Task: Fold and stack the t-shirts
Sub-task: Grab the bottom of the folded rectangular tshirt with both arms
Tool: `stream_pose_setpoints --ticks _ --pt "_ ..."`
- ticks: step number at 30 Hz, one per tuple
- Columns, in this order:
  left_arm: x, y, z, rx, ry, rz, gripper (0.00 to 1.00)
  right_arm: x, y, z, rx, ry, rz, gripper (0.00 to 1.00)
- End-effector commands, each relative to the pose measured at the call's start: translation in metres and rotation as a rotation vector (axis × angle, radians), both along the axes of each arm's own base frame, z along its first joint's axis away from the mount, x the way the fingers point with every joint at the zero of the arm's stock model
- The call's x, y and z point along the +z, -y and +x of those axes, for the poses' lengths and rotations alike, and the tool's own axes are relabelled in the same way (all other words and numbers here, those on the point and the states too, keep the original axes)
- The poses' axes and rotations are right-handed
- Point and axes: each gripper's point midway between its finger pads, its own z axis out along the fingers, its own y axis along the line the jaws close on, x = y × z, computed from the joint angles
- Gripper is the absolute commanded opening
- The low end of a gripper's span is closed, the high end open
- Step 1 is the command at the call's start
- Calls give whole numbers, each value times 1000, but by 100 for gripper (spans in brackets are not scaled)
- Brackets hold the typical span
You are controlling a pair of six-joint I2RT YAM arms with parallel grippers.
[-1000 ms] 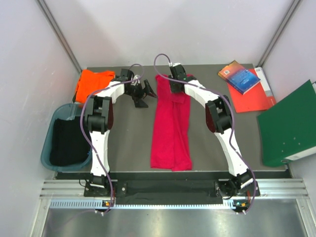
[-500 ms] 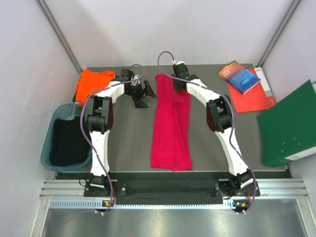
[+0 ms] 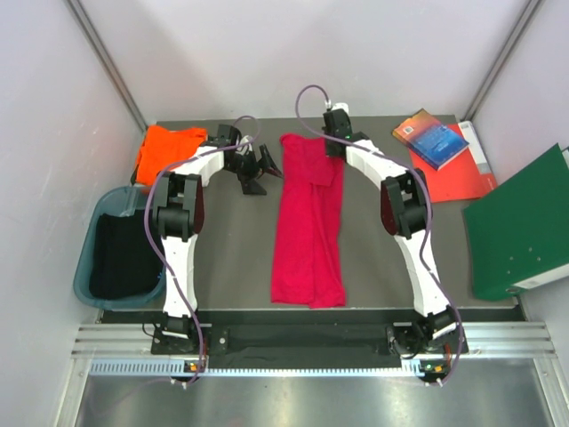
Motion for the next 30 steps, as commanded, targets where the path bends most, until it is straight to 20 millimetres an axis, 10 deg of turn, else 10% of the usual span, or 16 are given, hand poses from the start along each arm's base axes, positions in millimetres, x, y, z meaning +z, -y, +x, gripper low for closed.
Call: stream_pose_setpoints --ticks 1,4,7,8,14,25,30 --pt "-2 -6 -2 -20 18 41 99 90 46 29 -115 195 -23 30" --pt "0 -5 -7 -32 18 34 99 105 59 28 -146 228 -61 76" --pt "4 -5 -16 -46 14 32 99 127 70 14 -170 247 -72 99" --pt "4 -6 -18 -49 18 39 99 150 73 5 -174 275 -60 100" --pt "16 -18 -52 -91 29 89 99 145 65 -66 -43 98 81 100" --pt "7 -21 -192 -101 -186 31 99 27 10 -299 228 -625 556 90" --pt "5 -16 -246 -146 -255 90 99 -7 19 -381 190 -828 614 77"
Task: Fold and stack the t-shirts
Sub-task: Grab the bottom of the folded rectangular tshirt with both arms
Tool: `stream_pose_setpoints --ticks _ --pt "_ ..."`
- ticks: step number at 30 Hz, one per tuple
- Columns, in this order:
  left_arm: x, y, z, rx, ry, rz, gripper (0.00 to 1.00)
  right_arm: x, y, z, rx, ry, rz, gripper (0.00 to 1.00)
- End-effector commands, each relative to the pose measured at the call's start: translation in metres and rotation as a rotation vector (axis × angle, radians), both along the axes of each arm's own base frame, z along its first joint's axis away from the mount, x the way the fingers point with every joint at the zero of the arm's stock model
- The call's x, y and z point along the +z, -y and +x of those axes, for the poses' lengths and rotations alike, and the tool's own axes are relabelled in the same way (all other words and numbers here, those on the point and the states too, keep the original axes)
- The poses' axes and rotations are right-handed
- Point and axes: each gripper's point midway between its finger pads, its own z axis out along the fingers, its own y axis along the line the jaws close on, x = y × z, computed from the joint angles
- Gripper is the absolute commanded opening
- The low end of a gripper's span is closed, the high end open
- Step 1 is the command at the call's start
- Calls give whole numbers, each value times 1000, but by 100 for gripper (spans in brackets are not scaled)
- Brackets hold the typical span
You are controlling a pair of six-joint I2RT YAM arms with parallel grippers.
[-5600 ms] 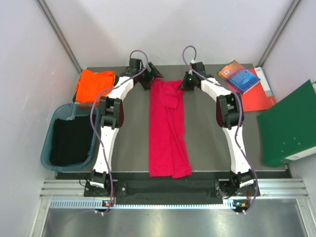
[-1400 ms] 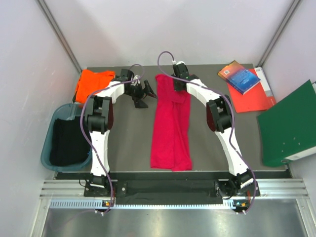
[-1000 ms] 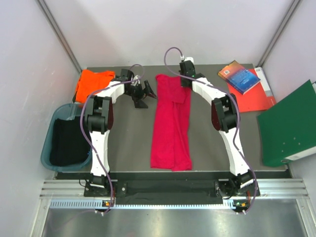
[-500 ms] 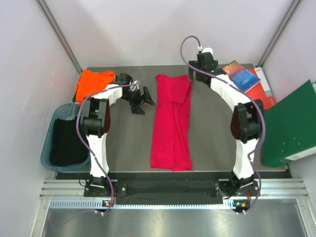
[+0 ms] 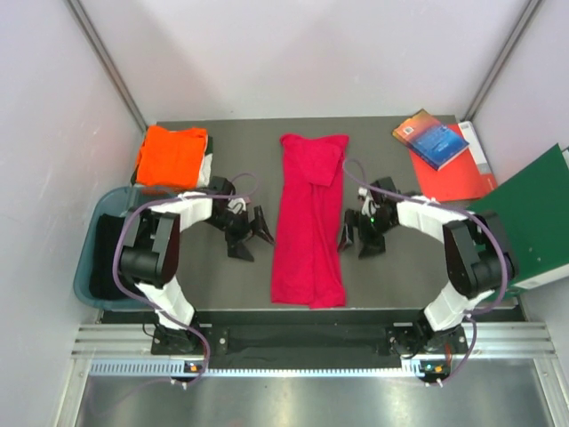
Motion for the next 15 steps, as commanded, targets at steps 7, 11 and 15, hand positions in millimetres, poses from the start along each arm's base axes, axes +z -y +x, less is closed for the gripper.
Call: stream_pose_setpoints --ticks 7,11,15 --pt "-11 -5 -88 -64 -156 180 96 13 -15 -109 -44 -204 216 77" --pt "-19 -11 -111 -46 -200 224 96 10 -22 -129 -31 -247 225 77" --pt "-22 -4 -123 -62 -208 205 93 11 -34 -141 -13 -269 251 73"
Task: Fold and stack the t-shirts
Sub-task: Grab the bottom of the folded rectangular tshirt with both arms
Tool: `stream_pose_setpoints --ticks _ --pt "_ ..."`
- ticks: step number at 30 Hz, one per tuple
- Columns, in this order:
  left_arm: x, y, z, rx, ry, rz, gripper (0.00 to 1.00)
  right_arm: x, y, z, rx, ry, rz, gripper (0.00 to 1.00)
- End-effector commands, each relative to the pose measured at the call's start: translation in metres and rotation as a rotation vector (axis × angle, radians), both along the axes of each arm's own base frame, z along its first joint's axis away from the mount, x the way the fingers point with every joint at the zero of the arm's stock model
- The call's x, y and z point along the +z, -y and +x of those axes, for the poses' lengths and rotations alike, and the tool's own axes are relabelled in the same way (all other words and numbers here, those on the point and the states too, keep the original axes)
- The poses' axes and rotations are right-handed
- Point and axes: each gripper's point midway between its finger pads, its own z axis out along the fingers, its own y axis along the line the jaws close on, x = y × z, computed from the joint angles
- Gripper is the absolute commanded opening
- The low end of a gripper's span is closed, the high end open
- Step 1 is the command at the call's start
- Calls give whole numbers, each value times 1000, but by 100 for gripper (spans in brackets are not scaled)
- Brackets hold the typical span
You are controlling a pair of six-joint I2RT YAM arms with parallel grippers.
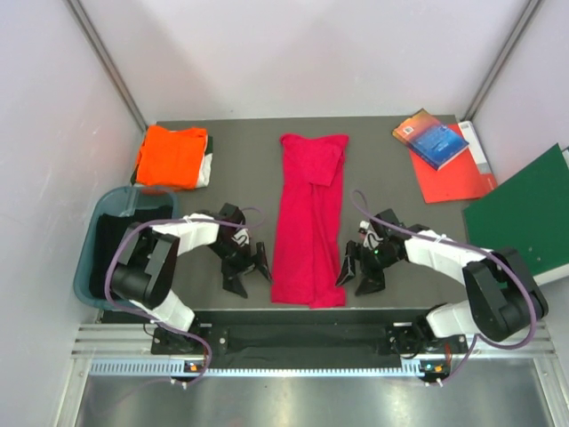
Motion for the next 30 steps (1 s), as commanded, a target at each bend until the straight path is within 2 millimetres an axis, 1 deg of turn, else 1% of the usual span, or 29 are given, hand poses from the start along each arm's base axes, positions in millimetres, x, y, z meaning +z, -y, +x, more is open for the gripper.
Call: stream_pose_setpoints --ticks 1,2,3,4,5,6,7,9,10,11,12,13,14,15,16,17,18,20,22,24,25,27,28,29,30 --pt "-2 6 -11 -2 6 4 88 13 -25 -2 7 29 106 67" --pt "-4 10 -16 -23 2 4 83 11 -28 -8 25 18 105 65" --pt "-7 12 -20 -30 -3 3 81 10 -30 -11 29 9 103 64" --pt "-11 16 -19 -29 -3 -2 77 7 -31 -14 37 -5 95 61" --pt "-14 19 -23 -38 -11 -7 67 5 -33 -18 54 -16 91 57" --pt "-17 21 -23 -38 -19 -10 61 4 -34 -21 63 -27 92 49" --pt "-22 23 -24 -31 -43 -2 59 3 -34 -23 67 -37 83 45" --pt "-27 29 -21 -40 -33 -12 47 4 -32 -28 99 -44 72 40" --pt "-30 32 -18 -38 -40 -11 41 7 -30 -28 105 -43 67 30" --pt "-31 36 -16 -49 -35 -19 33 10 -30 -24 112 -21 60 25" --pt "-32 38 -15 -56 -34 -20 18 11 -27 -26 131 -18 46 20" --pt "-34 39 -14 -64 -37 -15 8 12 -26 -25 137 -4 40 12" --pt "-33 43 -7 -69 -11 -14 0 14 -27 -23 146 10 43 8" --pt "-32 43 -4 -70 -6 -14 0 15 -28 -22 149 16 52 1" --pt "-29 45 -1 -75 8 -21 0 16 -29 -22 150 26 62 0" --pt "-24 48 6 -75 31 -26 0 17 -29 -21 147 31 67 0" --pt "-20 49 8 -73 31 -28 0 18 -31 -20 145 42 75 0" --pt "-7 54 17 -76 74 -44 0 21 -31 -18 146 59 84 0" --pt "6 54 18 -83 88 -46 0 25 -31 -18 151 69 82 0" --pt "18 55 22 -90 107 -46 0 33 -33 -12 166 101 85 0" --pt "25 51 19 -97 102 -34 0 41 -34 -8 171 117 83 0" --pt "38 49 24 -100 126 -12 0 46 -33 -1 194 151 67 0" --pt "44 46 21 -100 110 7 0 54 -34 4 209 171 53 0" --pt "48 46 24 -97 122 14 0 55 -30 11 211 198 16 0" --pt "59 49 34 -85 159 8 0 56 -30 16 218 207 -2 0"
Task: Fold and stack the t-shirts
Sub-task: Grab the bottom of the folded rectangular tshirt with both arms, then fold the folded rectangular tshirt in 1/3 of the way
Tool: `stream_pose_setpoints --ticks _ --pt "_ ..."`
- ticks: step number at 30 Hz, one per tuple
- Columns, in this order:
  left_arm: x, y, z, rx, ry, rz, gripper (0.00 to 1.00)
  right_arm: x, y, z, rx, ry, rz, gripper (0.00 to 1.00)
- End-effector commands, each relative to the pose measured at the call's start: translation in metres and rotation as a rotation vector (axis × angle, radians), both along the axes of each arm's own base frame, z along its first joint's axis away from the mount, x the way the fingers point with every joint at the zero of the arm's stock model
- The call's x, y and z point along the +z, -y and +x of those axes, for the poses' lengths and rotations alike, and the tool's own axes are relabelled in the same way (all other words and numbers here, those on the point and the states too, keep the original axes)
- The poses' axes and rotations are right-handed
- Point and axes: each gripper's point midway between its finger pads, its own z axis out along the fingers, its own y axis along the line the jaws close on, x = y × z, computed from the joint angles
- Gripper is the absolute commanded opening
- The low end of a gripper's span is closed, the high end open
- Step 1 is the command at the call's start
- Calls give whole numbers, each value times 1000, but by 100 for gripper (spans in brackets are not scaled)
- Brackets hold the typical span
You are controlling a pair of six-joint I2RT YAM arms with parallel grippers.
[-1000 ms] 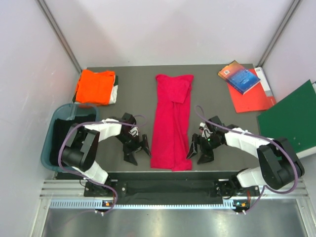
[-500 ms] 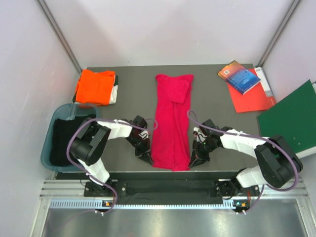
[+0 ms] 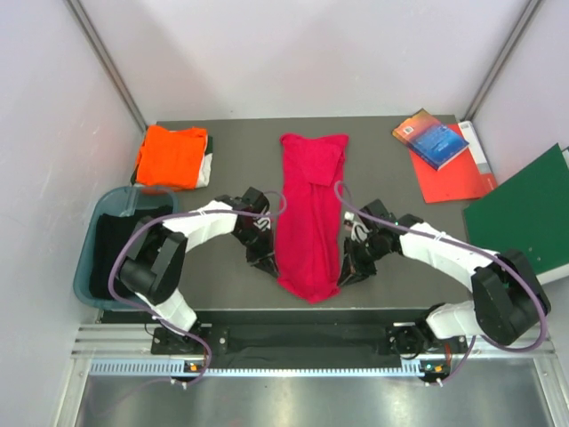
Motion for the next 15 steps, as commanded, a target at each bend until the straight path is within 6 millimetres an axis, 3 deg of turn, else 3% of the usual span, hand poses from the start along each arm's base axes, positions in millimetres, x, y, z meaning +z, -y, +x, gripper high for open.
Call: stream_pose_setpoints --ticks 1,6,10,13,14,15 --pt "41 -2 15 17 78 29 0 33 -4 34 71 181 -36 0" --pt "65 7 52 63 164 21 0 46 -5 74 64 278 -82 0" --pt "87 14 97 90 261 12 0 57 0 119 38 363 -103 0" --pt "83 17 121 98 266 17 0 60 4 153 18 399 -118 0" --pt "92 20 134 103 295 6 0 61 4 162 14 411 -125 0" --pt "84 20 141 103 279 21 0 63 2 177 9 424 -127 0"
